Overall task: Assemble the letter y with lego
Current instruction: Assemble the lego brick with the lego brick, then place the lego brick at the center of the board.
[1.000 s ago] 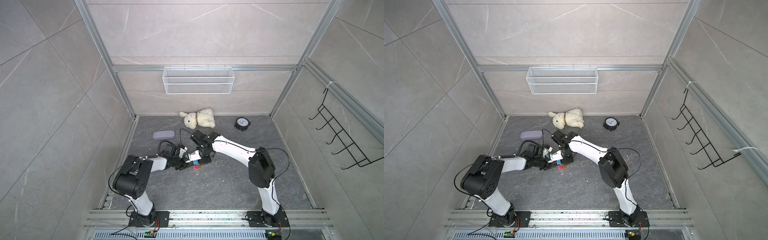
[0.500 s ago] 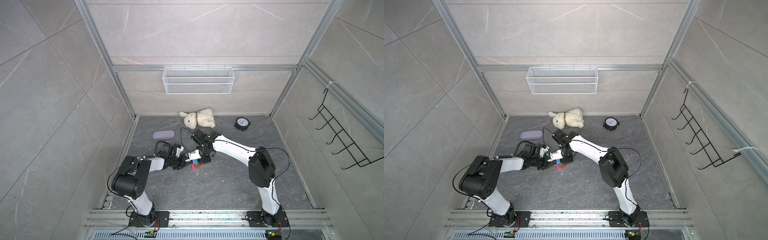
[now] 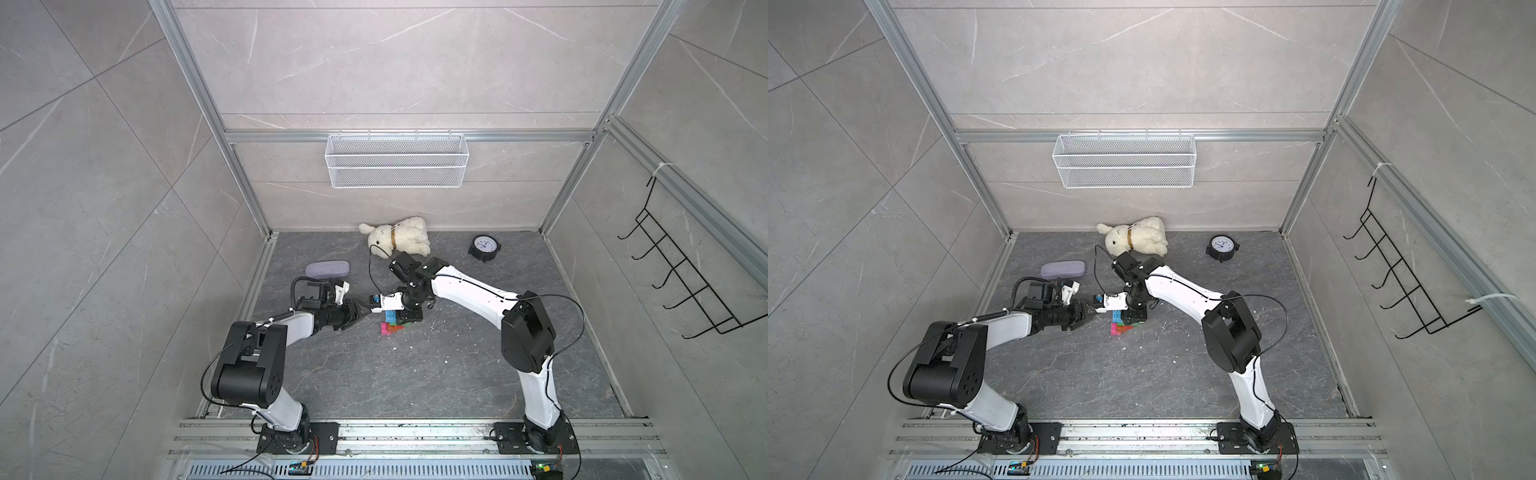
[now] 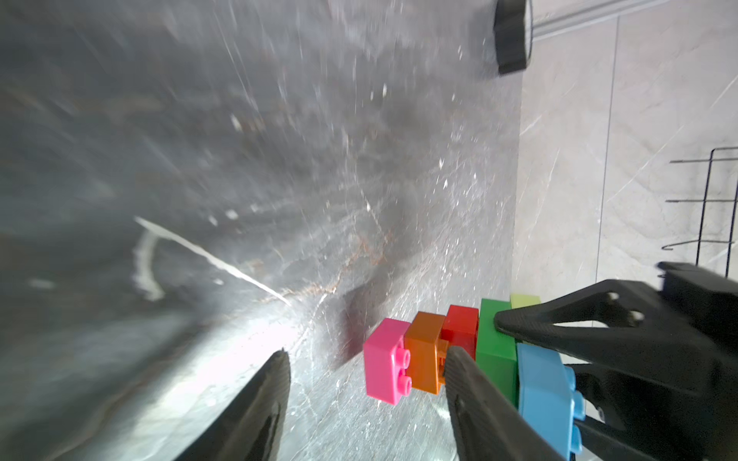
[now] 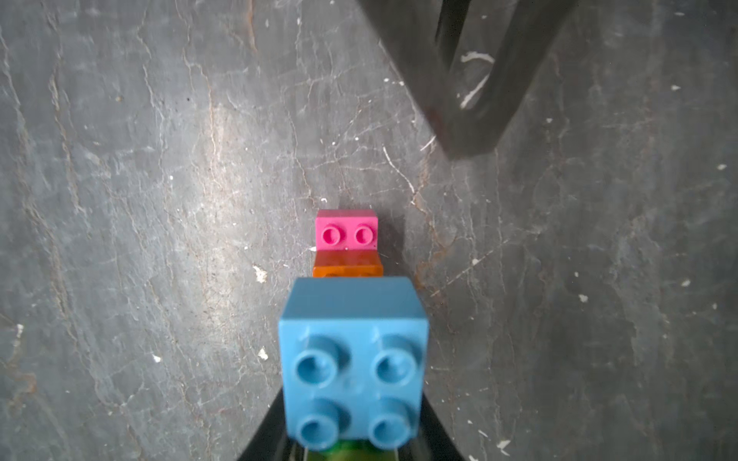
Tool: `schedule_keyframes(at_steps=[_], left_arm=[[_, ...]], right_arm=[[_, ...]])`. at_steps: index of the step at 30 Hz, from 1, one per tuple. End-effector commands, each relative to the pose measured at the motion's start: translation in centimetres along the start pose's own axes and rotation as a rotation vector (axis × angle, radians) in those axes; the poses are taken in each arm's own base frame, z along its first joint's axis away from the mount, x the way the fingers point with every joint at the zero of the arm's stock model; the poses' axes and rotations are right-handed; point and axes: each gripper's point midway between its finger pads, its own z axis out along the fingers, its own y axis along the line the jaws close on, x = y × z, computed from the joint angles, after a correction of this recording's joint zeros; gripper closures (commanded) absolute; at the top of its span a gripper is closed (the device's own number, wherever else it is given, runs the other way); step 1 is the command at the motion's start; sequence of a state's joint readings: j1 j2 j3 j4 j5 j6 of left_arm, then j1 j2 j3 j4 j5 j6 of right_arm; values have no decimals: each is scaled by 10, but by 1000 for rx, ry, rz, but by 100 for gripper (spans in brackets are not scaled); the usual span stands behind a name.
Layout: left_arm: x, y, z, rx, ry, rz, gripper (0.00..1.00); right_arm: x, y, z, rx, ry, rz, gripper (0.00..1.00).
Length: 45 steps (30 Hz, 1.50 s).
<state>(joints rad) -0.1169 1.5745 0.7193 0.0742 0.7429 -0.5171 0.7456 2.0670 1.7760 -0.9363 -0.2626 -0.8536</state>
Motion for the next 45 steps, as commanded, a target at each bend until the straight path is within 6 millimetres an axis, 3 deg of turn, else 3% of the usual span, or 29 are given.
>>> schedule_keyframes(at_steps=[1, 7, 11, 15, 18, 25, 30, 45], left_arm=[[-33, -20, -31, -9, -82, 135, 34], [-61, -45, -66, -84, -134, 426, 32], [-68, -77, -82, -55, -143, 658, 28], [-59, -104, -90, 7, -129, 913, 26], [-35, -116, -87, 59, -69, 1136, 26], [11, -101, -58, 81, 75, 1438, 19], [17, -91, -41, 55, 68, 1496, 16], [26, -107, -19, 103, 42, 1550, 12]], right_arm=[[-14, 7, -26, -11, -104, 127, 81], [-17, 18, -34, -74, -178, 328, 81], [-23, 23, -42, -140, -259, 499, 81], [-26, 17, -45, -186, -338, 672, 81], [-28, 14, -45, -211, -375, 760, 81], [-31, 0, -49, -264, -461, 922, 81], [-31, -7, -51, -283, -487, 1000, 81], [-40, -17, -58, -305, -536, 1063, 81]])
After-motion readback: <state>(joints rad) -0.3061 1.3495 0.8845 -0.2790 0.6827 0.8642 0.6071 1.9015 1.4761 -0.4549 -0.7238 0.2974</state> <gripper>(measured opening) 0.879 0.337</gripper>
